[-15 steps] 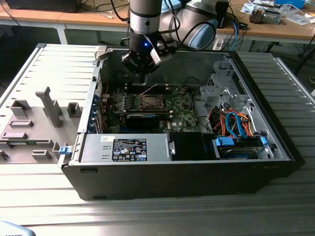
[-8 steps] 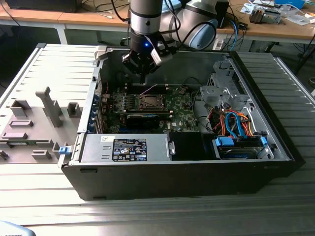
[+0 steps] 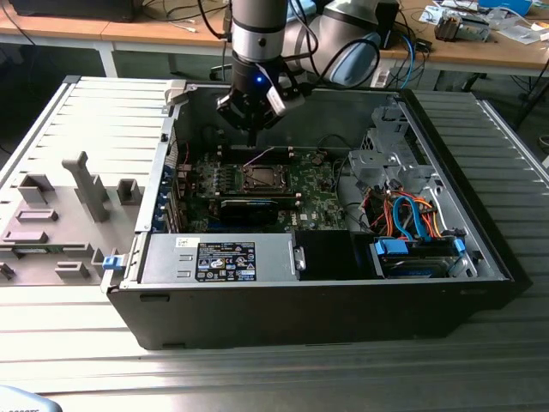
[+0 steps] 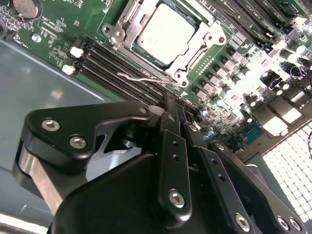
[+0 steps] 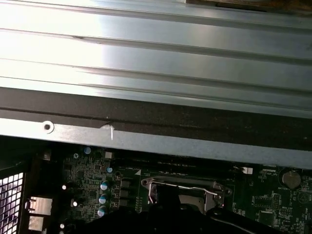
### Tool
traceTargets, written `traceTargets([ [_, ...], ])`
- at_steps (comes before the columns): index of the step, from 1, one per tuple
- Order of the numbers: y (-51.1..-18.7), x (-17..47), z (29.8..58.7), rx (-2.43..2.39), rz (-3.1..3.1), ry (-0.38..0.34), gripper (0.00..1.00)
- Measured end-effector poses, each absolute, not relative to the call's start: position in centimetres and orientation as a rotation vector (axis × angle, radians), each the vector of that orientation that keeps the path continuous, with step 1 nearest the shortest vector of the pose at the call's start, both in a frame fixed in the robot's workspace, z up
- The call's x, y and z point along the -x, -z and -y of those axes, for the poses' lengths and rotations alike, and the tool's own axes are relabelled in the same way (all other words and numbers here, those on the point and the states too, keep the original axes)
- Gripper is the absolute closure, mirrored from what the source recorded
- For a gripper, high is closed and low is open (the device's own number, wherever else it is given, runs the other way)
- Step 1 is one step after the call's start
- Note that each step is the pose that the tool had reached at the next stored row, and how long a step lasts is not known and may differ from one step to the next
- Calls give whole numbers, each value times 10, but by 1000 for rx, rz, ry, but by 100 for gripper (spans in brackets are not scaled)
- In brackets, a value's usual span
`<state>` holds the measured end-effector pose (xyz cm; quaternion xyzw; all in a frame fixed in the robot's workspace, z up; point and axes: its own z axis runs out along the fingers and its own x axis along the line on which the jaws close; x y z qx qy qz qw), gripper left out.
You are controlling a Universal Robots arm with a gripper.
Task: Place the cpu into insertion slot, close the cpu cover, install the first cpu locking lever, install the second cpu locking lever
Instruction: 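Install the first cpu locking lever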
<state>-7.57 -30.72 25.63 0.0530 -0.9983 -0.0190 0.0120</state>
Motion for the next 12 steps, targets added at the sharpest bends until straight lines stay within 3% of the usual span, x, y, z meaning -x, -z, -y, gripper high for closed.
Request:
traceTargets([
  [12,-247,74,307,-145,3114,60,89],
])
